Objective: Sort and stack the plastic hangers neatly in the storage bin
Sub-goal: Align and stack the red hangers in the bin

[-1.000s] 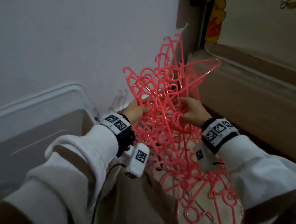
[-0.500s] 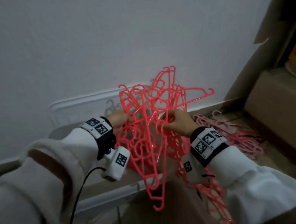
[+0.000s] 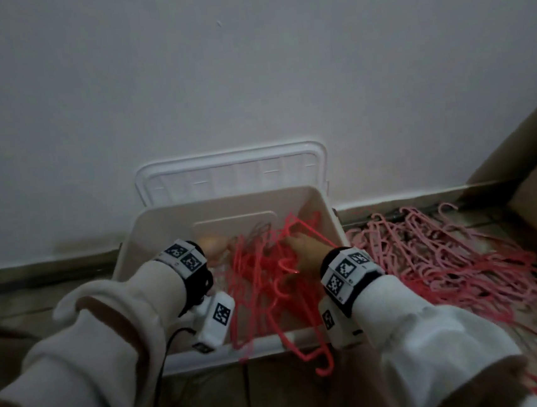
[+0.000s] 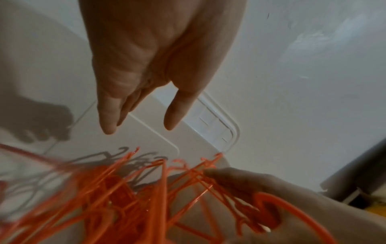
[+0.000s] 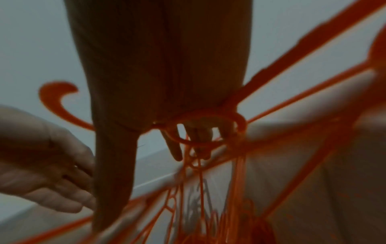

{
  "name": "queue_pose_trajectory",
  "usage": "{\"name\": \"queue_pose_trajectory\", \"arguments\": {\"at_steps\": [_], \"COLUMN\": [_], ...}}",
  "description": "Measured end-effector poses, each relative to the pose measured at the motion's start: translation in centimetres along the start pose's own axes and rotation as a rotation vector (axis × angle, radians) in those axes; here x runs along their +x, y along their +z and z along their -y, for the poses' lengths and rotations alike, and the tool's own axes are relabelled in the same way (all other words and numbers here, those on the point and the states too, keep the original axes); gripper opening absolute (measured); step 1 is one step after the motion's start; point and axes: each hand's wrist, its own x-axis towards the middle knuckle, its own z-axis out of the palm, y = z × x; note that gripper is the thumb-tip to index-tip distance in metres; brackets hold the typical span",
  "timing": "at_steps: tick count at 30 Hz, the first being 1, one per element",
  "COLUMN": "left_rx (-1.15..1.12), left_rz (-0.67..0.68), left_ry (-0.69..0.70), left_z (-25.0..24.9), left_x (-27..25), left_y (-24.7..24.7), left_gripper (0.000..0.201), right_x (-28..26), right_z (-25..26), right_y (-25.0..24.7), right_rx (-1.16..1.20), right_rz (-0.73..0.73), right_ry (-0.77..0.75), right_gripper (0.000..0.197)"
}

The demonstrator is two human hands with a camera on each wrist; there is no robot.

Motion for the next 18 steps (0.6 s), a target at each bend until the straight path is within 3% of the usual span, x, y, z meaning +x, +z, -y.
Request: {"name": "queue_pose_trajectory", "arguments": {"at_steps": [2,4,5,8,11,12,15,18], "left_rx": [0.018,0.036,0.030,0.014,0.076,0.092,0.143,0.338], "left_rz": [-0.024,-0.024,-0.009,0.030,0.117,0.149,0.222,0.216], "left_ry": [0.088,0.148,0.203,0.288,0.416,0.459,0.575,0.685], "left_z": [-0.6,-1.7,-2.3,-3.8,-5.1,-5.4,-5.8,-5.8], "left_x": [-0.1,-0.6,-0.9,-1.5,-2.0,-2.2,-2.9,-3.4], "left_y": [0.4,1.3,1.8,4.0,6.9,8.0,11.3,13.7], "left_gripper": [0.019,0.013,0.013,0.037,0.026,0.020,0.028,0.028], "right_x": [0.1,-0.4,-0.9,-2.2,-3.1,-3.4,-4.5,-6.0], "right_z": [-0.3,-0.8,-1.1,-3.1,-6.0,-6.9,-9.2,-10.7], "right_y": [-0.5,-1.7,-2.4,-4.4,-5.1,-5.2,-5.2,-5.2], "right_rx": [-0.030,0.001,0.046,0.204,0.310,0.348,0.415,0.555], "right_rz": [0.006,-0.010,-0.022,-0.183,-0.337,-0.332,-0.259,-0.228], "right_ry": [-0.023,-0.075,-0.090,-0.105,0.019,0.051,0.098,0.148], "right_gripper": [0.068,0.060,0.055,0.039,0.028,0.027,0.022,0.035]}}
